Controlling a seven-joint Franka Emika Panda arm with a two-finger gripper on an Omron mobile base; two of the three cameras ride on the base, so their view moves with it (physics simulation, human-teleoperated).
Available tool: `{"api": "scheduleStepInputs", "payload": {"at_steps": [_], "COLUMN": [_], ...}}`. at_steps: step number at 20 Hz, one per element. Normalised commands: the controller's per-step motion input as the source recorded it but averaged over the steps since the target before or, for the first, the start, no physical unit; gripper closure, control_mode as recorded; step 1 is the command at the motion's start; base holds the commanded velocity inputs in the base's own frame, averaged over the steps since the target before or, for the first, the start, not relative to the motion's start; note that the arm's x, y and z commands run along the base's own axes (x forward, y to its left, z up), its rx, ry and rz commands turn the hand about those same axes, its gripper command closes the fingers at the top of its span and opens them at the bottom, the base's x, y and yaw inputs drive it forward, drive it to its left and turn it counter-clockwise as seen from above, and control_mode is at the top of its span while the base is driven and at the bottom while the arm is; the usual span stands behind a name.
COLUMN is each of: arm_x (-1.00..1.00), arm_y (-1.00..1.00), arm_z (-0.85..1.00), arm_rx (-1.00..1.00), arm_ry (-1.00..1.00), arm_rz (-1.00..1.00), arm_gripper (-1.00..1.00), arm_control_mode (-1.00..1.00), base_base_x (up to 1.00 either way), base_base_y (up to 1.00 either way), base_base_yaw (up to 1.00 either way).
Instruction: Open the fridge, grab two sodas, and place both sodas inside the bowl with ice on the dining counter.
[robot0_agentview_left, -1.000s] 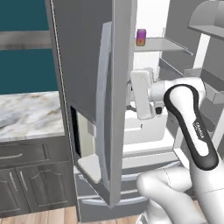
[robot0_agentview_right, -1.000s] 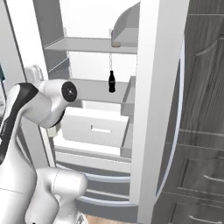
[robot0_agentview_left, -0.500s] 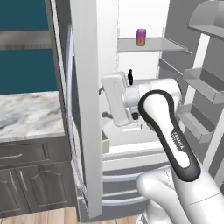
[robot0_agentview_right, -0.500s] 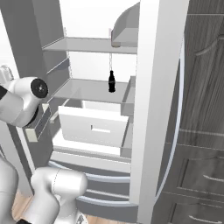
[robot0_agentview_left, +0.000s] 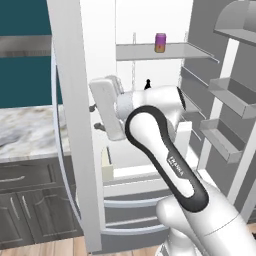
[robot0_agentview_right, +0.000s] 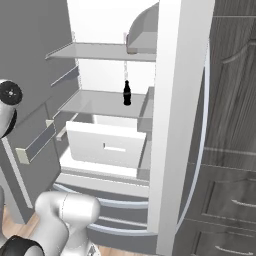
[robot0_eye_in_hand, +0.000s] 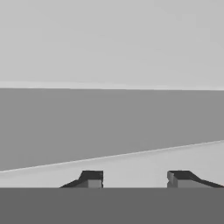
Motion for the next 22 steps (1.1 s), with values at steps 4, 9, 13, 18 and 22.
{"api": "scheduleStepInputs", "payload": {"at_steps": [4, 9, 13, 18, 22], "arm_x": [-0.26, -0.44, -0.43, -0.16, -0.1], "arm_y": [0.8, -0.06, -0.56, -0.78, -0.84], "arm_z": [0.0, 0.27, 0.4, 0.11, 0.0], "arm_rx": [-0.12, -0.09, -0.1, -0.15, -0.25], "arm_ry": [-0.04, -0.06, -0.07, -0.01, 0.0], "arm_rz": [-0.08, -0.01, 0.0, -0.03, -0.18], "arm_gripper": [-1.0, -1.0, -1.0, -1.0, -1.0], "arm_control_mode": [-1.0, -1.0, -1.0, -1.0, -1.0], "base_base_x": [0.0, 0.0, 0.0, 0.0, 0.0], "base_base_y": [0.0, 0.0, 0.0, 0.0, 0.0], "base_base_yaw": [0.0, 0.0, 0.0, 0.0, 0.0]}}
